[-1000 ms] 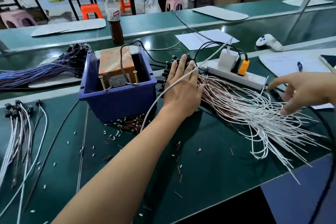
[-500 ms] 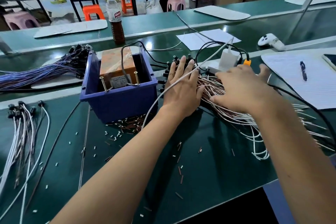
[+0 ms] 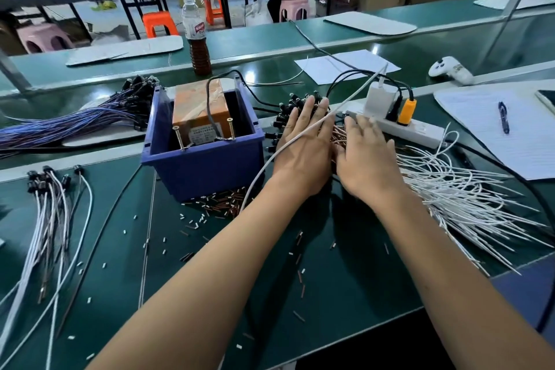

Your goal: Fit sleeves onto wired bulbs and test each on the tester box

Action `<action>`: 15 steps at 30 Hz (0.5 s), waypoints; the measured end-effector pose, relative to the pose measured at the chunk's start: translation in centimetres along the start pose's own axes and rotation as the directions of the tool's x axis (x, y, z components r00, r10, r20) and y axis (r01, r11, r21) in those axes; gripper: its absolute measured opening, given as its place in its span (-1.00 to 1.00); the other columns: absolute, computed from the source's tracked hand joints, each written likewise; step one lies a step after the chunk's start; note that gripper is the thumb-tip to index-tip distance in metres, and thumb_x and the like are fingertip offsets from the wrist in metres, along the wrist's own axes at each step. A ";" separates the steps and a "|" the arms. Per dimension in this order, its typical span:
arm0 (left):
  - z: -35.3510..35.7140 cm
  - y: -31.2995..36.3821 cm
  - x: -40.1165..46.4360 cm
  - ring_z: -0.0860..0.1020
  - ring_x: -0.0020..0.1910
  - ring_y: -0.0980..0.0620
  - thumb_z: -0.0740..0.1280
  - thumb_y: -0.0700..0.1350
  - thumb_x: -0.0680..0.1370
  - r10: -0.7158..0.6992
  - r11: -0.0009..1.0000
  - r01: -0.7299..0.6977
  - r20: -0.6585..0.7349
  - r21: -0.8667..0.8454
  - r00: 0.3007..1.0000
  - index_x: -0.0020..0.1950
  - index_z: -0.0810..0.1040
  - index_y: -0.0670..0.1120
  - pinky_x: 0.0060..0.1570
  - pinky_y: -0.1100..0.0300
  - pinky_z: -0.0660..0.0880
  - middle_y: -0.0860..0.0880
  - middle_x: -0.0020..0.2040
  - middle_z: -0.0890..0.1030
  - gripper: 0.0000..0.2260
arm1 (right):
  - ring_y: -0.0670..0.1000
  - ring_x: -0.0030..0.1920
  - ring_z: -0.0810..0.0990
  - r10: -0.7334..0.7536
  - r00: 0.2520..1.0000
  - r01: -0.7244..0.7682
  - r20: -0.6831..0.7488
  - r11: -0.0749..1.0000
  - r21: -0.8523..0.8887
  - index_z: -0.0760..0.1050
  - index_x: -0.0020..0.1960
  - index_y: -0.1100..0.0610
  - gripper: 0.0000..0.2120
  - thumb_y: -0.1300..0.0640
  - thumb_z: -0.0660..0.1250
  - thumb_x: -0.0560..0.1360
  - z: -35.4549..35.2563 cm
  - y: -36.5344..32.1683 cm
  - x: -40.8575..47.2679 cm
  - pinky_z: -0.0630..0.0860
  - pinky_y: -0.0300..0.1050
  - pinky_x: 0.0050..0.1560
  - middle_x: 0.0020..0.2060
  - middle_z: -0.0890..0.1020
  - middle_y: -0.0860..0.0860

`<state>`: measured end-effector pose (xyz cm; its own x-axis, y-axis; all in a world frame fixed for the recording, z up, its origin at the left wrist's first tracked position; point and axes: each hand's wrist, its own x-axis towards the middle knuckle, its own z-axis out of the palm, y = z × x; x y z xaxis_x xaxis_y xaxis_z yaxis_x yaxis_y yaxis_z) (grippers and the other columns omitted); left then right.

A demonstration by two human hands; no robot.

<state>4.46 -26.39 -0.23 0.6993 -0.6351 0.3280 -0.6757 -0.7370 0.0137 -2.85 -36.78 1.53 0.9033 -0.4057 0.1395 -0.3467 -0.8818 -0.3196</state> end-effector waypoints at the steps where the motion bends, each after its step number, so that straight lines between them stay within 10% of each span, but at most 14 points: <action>1: 0.0 0.0 0.0 -0.20 0.68 -0.05 0.07 -0.04 0.72 0.008 1.000 -0.008 0.026 0.005 1.000 0.70 0.00 -0.06 0.63 0.00 -0.26 -0.01 0.71 -0.05 -0.44 | 0.12 0.68 0.03 0.005 0.998 -0.003 0.063 1.000 -0.025 0.05 0.68 0.14 -0.38 -0.03 0.15 0.72 0.6 0.5 0.2 0.05 0.33 0.61 0.68 0.08 0.10; 8: -1.2 0.3 -0.6 -0.19 0.68 -0.04 0.15 -0.12 0.68 0.017 0.999 -0.015 0.088 -0.029 0.996 0.70 0.01 -0.07 0.64 0.02 -0.22 0.00 0.71 -0.07 -0.39 | 0.18 0.61 0.22 0.001 0.986 0.006 0.165 0.999 -0.040 0.13 0.64 0.23 -0.33 0.01 0.30 0.65 0.0 0.5 0.6 0.24 0.10 0.56 0.63 0.20 0.20; 12: -4.2 0.6 -1.6 0.07 0.66 -0.04 0.19 -0.31 0.60 0.053 0.888 0.008 0.120 -0.459 0.991 0.68 0.12 -0.17 0.57 0.21 0.04 -0.10 0.69 0.11 -0.36 | 0.30 0.18 0.61 -0.016 0.978 0.034 -0.208 0.996 0.083 0.58 0.28 0.21 -0.70 0.25 0.29 0.57 -2.4 -0.8 -0.4 0.54 0.08 0.12 0.15 0.66 0.25; 15: -7.1 -0.6 -2.8 0.52 0.36 -0.13 0.19 -0.33 0.58 -0.017 0.818 0.108 0.165 -0.566 0.986 0.50 0.48 -0.15 0.16 0.24 0.43 -0.19 0.38 0.59 -0.52 | 0.26 0.01 0.68 -0.033 0.882 0.149 -0.469 0.966 0.212 0.69 0.17 0.15 -0.71 0.28 0.31 0.52 -4.0 -2.8 -1.5 0.58 0.03 0.03 -0.01 0.74 0.19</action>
<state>1.24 -22.50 5.56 0.7394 -0.6520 0.1678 -0.6085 -0.5406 0.5809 -4.22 -34.69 6.00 0.6899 -0.4419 0.5733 -0.1469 -0.8610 -0.4869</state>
